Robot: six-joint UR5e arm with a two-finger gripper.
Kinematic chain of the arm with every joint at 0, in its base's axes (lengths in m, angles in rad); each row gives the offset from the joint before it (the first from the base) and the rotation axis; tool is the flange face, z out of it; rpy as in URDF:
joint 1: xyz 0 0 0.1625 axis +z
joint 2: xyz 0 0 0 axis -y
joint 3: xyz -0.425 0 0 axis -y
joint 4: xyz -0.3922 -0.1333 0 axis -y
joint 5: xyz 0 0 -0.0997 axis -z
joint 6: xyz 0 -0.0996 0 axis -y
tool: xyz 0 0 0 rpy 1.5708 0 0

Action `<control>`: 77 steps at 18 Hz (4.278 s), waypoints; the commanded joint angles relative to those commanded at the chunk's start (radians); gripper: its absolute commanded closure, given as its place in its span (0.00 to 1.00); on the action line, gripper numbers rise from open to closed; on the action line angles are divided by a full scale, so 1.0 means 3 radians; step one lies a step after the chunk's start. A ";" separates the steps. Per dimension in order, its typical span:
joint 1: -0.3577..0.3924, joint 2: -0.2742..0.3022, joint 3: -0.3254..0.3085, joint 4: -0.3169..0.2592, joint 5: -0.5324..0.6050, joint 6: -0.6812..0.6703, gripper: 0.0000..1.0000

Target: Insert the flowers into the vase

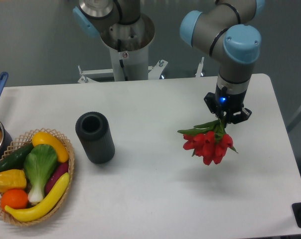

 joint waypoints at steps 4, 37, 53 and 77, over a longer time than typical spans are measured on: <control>0.0005 0.0010 0.0005 0.0005 -0.0051 -0.0010 1.00; -0.0261 0.0807 -0.0751 0.0920 -0.4535 -0.1043 1.00; -0.0506 0.0880 -0.1258 0.0931 -0.4535 -0.0578 1.00; -0.0511 0.0522 -0.1810 0.0931 -0.4505 0.0261 0.36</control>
